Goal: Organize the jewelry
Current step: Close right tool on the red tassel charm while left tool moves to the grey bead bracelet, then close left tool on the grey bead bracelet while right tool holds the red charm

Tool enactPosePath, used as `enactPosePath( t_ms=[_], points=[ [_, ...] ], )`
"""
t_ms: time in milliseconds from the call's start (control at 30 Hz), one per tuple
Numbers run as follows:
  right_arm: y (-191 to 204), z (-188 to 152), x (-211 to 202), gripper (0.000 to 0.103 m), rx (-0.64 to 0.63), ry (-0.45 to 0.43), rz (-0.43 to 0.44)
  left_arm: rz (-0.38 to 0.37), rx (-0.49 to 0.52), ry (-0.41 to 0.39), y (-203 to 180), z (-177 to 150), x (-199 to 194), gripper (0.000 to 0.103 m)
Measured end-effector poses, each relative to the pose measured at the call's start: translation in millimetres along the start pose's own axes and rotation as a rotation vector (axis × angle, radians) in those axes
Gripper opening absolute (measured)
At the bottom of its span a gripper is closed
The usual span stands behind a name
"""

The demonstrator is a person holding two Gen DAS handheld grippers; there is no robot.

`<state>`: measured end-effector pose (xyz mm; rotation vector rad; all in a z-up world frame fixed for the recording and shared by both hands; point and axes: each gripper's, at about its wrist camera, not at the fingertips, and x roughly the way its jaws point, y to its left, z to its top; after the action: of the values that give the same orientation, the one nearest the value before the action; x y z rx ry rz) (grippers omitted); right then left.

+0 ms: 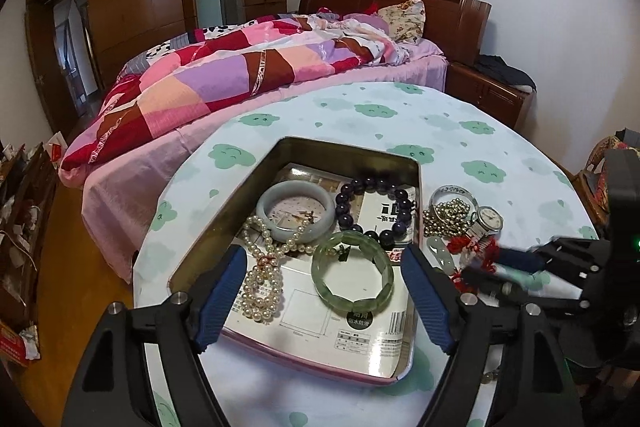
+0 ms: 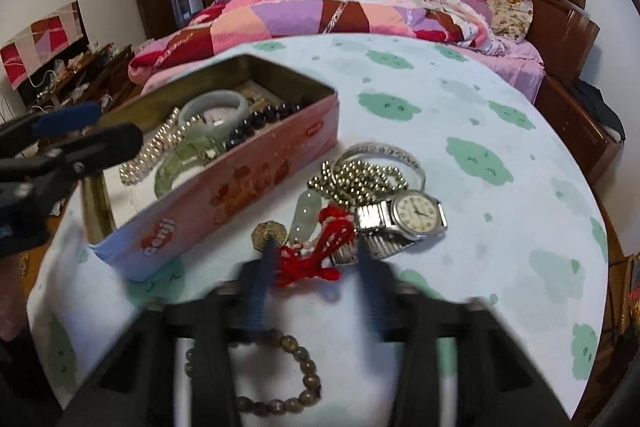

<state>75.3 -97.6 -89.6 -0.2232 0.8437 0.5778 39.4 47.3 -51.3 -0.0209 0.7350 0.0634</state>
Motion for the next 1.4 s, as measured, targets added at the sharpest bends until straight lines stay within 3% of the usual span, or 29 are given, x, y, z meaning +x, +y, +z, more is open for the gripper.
enactPosePath(
  t_ms=[33,67,433,767,900,1067,1133,1300,1367,1400],
  points=[
    [1,-1,-1,0.007,-0.009,-0.002,-0.002,-0.003,0.001,0.002,0,0,0,0.079],
    [2,-2,-5,0.005,-0.016,-0.018,-0.002,-0.005,0.000,0.002,0,0,0,0.079],
    [-27,0,-82,0.003,0.081,-0.208,-0.005,-0.090,0.032,-0.034,-14,1,-16,0.079],
    [-58,-23,-80,0.003,0.139,-0.174,-0.056,-0.143,0.233,-0.010,-77,-17,-16,0.079],
    [-57,-35,-75,0.003,0.134,-0.151,-0.045,-0.173,0.334,0.056,-103,-32,-6,0.056],
    [-59,-40,-74,0.003,0.143,-0.149,-0.029,-0.204,0.347,0.138,-106,-42,7,0.052],
    [-60,-41,-74,0.003,0.144,-0.150,-0.027,-0.210,0.334,0.166,-105,-44,13,0.044],
    [-58,-43,-71,0.003,0.145,-0.141,-0.020,-0.259,0.312,0.227,-103,-51,23,0.035],
    [-57,-44,-69,0.003,0.144,-0.139,-0.018,-0.270,0.299,0.228,-101,-50,22,0.011],
    [-56,-44,-69,0.003,0.142,-0.138,-0.016,-0.271,0.295,0.225,-99,-50,21,0.008]
  ],
)
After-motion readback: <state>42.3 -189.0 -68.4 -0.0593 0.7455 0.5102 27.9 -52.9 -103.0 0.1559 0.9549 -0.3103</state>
